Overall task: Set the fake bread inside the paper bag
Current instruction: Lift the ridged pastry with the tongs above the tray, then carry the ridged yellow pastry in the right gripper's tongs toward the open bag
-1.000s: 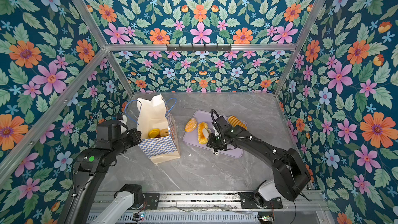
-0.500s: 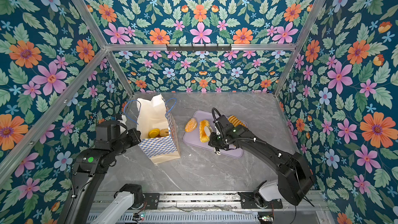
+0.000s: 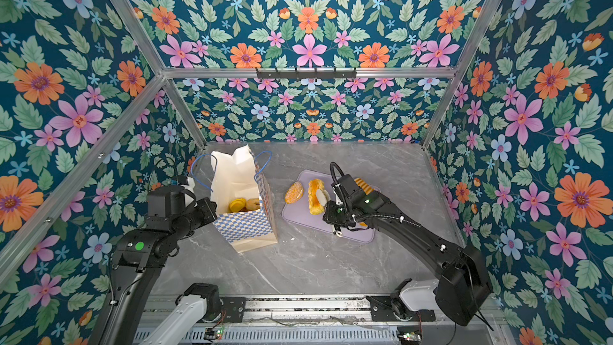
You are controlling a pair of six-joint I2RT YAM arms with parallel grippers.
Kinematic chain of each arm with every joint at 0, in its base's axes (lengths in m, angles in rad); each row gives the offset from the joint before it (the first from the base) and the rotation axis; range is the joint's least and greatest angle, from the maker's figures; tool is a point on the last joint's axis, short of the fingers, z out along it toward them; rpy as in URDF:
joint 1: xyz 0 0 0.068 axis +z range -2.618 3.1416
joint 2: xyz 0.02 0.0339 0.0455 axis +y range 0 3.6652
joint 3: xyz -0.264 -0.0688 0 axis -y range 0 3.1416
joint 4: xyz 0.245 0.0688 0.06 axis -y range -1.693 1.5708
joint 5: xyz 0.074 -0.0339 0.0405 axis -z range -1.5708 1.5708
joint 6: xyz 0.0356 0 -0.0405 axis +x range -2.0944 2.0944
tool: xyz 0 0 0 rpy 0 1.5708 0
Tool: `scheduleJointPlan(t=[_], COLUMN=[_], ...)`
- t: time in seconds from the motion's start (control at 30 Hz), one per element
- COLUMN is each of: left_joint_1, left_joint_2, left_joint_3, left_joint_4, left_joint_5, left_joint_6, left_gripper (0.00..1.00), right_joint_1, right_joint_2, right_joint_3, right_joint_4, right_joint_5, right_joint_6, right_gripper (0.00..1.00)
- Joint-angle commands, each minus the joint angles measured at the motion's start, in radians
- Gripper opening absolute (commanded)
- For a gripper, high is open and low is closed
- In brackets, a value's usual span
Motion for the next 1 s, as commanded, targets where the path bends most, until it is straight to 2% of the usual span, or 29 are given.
scheduleJointPlan(t=[0.0,0.33,0.53,0.97], left_joint_1=[0.0,0.001,-0.001,-0.001], left_joint_2=[-0.003,-0.005,-0.002,0.005], left_joint_3=[0.01,0.022,0.011,0.025], left_joint_4=[-0.01,-0.017,-0.015,-0.022], left_joint_5=[-0.008,-0.009,-0.007,-0.012], left_joint_6=[0.007,0.008,0.009,0.01], left_gripper=[0.12,0.16,0.04,0.03], right_joint_1=[0.001,0.0,0.0,0.0], right_joint_2=[-0.015,-0.051,-0.074,-0.127], right_joint_3=[0.012,0.029,0.045,0.094], right_joint_4=[-0.004,-0.027,-0.05,-0.107], right_joint_5=[0.019,0.025,0.034,0.071], right_joint_6=[-0.003,-0.005,-0.012,-0.032], right_gripper=[0.29,0.29,0.29,0.3])
